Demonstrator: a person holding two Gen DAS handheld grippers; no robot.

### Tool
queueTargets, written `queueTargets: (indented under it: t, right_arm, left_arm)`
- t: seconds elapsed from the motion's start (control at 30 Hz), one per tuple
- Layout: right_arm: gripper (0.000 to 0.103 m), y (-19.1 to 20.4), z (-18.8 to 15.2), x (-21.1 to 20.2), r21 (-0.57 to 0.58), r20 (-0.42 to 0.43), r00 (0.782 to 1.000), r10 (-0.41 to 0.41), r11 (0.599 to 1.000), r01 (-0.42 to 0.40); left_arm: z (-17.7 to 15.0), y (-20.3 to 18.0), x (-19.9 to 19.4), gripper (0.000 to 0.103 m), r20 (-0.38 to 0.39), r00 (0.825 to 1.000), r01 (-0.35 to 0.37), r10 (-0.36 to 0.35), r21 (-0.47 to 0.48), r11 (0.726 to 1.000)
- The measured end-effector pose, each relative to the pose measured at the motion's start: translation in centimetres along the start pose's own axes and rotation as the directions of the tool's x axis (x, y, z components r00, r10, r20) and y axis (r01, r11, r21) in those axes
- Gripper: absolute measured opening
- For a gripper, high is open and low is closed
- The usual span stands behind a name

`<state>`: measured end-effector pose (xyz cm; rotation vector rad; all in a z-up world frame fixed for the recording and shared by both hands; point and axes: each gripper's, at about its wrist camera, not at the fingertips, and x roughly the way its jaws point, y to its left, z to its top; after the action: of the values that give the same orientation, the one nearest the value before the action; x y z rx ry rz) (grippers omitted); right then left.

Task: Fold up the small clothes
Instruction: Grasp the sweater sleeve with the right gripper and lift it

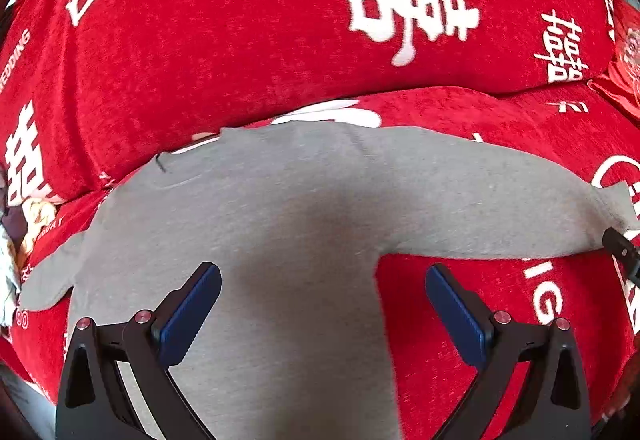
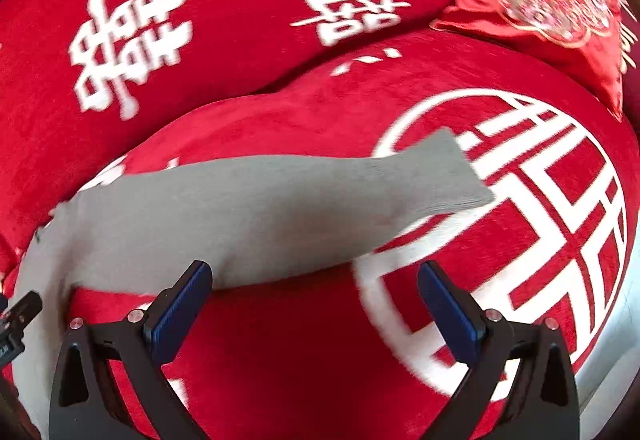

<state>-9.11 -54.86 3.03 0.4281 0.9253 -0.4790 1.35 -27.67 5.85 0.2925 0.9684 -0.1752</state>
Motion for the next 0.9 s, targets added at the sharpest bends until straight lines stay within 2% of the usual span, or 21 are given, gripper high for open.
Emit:
queueTargets:
  t: [0.37,0.73,0.83,0.9]
  right_arm:
    - [0.102,-2.7,1.5,2.9,0.069,-0.046,0.999,0.024,0.997,-0.021]
    - [0.102,-3.4,4.0,5.3,0.144,-0.069,0.993,0.1,0.986,-0.089]
    - [0.095,-3.7,4.6,6.1,0.181,-0.078,0.99,0.114,0.978,-0.099]
    - [0.079,-3.6,4.9,6.2,0.179,-0.065,0.991,0.118,0.978,-0.104]
  left_arm:
    - [1.8,-3.4,1.8,0.102,-0.021,1.0,0.001,0.0,0.041,0.999]
    - [3.1,-5.5,4.6,0.102,-0.051,0.999,0.001,0.002,0.046,0.999]
    - [3.5,-5.1,5.2,0.102,-0.059,0.998,-0.001,0.003,0.031,1.0]
    - [3.7,-4.7,5.6,0.102,-0.067,0.998,0.0,0.001,0.014,1.0]
